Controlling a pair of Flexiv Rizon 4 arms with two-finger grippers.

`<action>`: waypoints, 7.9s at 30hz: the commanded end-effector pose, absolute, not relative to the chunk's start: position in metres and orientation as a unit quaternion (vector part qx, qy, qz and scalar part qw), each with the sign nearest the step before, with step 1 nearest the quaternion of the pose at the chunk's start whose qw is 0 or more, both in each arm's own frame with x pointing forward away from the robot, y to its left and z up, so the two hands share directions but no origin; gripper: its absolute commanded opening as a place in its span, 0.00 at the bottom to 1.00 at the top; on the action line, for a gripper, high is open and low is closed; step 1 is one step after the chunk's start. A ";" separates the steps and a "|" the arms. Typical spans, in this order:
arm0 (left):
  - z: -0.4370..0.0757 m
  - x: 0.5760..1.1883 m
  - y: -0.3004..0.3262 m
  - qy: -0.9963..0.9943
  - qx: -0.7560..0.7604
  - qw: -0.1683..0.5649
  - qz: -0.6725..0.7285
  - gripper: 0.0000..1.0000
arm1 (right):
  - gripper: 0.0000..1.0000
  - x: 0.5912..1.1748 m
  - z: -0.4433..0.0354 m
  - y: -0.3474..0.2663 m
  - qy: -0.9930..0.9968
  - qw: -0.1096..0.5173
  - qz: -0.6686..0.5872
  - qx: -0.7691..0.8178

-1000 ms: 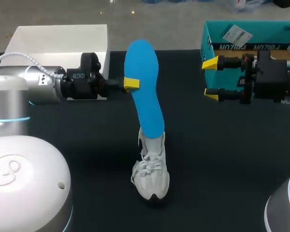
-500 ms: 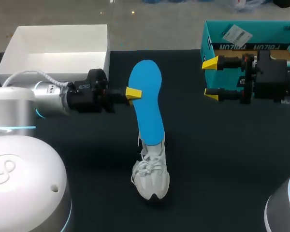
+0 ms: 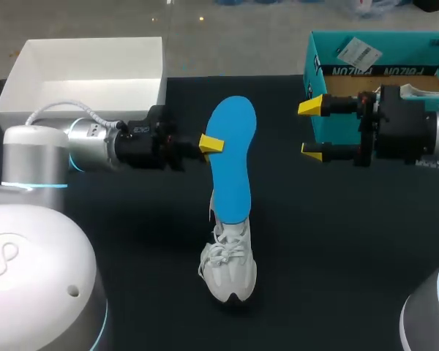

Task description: Take the shoe out of the shoebox, open the shoe tongue, remove and reinsert the insole, then place the shoe into the shoebox

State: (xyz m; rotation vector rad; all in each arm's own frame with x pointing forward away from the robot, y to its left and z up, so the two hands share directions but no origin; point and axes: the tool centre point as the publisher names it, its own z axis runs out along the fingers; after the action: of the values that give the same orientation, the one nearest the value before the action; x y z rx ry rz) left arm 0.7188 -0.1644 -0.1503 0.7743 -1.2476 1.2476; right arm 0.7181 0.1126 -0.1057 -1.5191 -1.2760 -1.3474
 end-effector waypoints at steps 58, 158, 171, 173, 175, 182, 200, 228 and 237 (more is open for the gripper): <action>-0.166 0.743 -0.180 -0.549 0.358 0.585 0.478 0.00 | 1.00 0.694 -0.076 0.136 -0.760 -0.118 -0.106 -0.630; -0.165 0.742 -0.172 -0.530 0.370 0.562 0.517 0.00 | 1.00 0.672 -0.121 0.130 -0.583 0.276 -0.326 -0.691; -0.163 0.738 -0.172 -0.522 0.362 0.566 0.525 0.00 | 1.00 0.669 -0.150 0.135 -0.532 0.346 -0.419 -0.650; -0.162 0.737 -0.171 -0.517 0.357 0.574 0.525 0.00 | 1.00 0.671 -0.152 0.134 -0.527 0.351 -0.441 -0.637; -0.161 0.736 -0.172 -0.511 0.347 0.585 0.526 0.00 | 1.00 0.675 -0.154 0.132 -0.513 0.364 -0.461 -0.626; -0.160 0.734 -0.172 -0.510 0.346 0.587 0.524 0.00 | 1.00 0.682 -0.157 0.130 -0.509 0.352 -0.469 -0.630; -0.161 0.731 -0.169 -0.510 0.351 0.589 0.519 0.00 | 1.00 0.687 -0.164 0.130 -0.512 0.344 -0.489 -0.617; -0.161 0.718 -0.166 -0.513 0.340 0.610 0.499 0.00 | 1.00 0.730 -0.155 0.118 -0.510 0.349 -0.521 -0.589; -0.159 0.726 -0.156 -0.674 0.300 0.347 0.579 0.00 | 1.00 0.730 -0.155 0.118 -0.510 0.349 -0.521 -0.589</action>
State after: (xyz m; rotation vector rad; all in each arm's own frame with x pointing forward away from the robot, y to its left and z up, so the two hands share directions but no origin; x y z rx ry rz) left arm 0.7295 -0.1647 -0.1715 0.7718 -1.3723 1.2619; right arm 0.7303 0.1169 -0.1547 -1.5233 -1.3207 -1.3502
